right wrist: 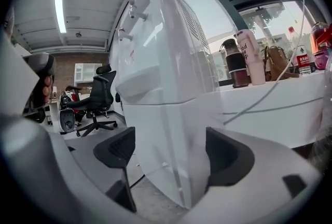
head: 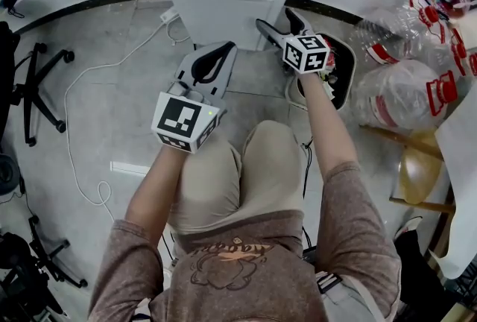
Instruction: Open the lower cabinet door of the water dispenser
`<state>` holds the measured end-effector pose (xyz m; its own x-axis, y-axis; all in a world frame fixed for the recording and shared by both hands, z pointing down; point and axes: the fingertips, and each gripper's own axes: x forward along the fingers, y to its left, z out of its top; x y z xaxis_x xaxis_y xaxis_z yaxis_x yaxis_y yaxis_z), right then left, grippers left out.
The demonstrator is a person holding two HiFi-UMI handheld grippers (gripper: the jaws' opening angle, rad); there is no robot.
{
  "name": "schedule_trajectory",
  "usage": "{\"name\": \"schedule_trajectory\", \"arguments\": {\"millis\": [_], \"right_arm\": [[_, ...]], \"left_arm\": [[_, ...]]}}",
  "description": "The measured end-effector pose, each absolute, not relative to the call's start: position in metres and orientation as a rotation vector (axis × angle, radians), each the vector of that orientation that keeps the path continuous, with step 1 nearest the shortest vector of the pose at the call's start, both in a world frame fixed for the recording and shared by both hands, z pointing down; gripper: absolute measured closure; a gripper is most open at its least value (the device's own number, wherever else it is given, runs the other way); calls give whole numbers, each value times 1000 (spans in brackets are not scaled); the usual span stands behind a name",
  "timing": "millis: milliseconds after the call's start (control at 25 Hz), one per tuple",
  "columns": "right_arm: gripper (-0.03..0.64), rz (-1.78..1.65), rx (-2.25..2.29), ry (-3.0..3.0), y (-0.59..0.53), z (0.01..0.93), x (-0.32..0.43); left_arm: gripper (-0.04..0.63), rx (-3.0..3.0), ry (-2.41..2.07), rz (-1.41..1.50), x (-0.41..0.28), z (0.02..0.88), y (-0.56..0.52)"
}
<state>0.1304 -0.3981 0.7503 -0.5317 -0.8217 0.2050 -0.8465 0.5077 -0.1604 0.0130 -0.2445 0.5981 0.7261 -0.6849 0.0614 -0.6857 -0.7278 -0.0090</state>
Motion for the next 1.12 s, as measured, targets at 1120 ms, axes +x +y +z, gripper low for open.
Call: {"name": "schedule_trajectory", "arguments": {"millis": [1120], "right_arm": [[307, 388, 1526, -2530, -421, 755, 129]], "left_arm": [[582, 2850, -1183, 75, 5, 600, -252]]}}
